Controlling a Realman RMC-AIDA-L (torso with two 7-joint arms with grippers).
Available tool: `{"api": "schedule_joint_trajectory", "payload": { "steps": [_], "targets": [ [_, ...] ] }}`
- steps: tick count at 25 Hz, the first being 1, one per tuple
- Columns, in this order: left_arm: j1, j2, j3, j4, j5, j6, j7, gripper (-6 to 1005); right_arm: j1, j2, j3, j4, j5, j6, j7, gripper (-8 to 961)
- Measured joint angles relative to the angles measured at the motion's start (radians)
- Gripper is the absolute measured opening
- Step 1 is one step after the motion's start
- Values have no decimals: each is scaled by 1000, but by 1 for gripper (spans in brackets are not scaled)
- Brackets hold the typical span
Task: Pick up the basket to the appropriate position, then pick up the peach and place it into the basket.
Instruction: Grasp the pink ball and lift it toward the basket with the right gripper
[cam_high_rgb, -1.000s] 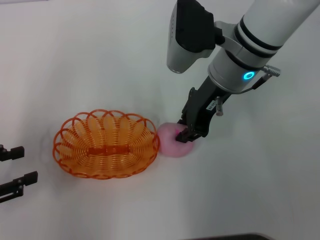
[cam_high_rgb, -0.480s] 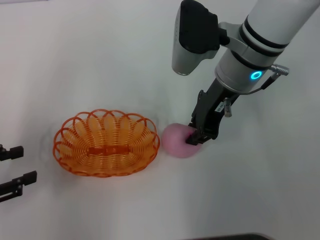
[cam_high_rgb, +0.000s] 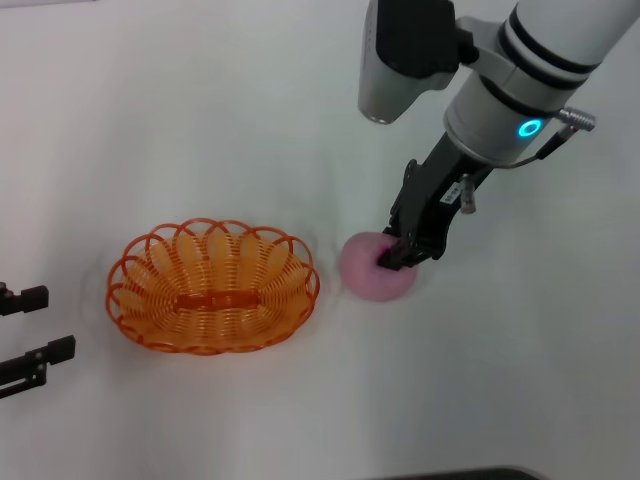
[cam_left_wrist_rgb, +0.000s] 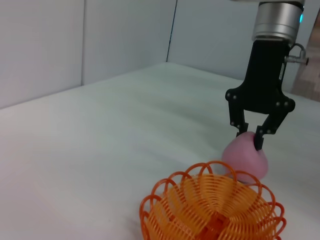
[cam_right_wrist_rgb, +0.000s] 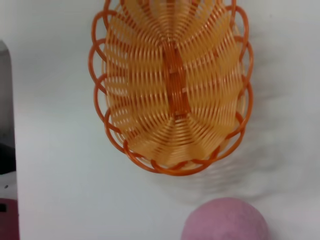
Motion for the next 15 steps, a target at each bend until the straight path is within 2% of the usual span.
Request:
{"api": "schedule_joint_trajectory", "payload": {
  "steps": [15],
  "targets": [
    [-2,0,0,12,1,2,-12,641,4,-1,93,-131,-43,-128,2,205]
  ]
}}
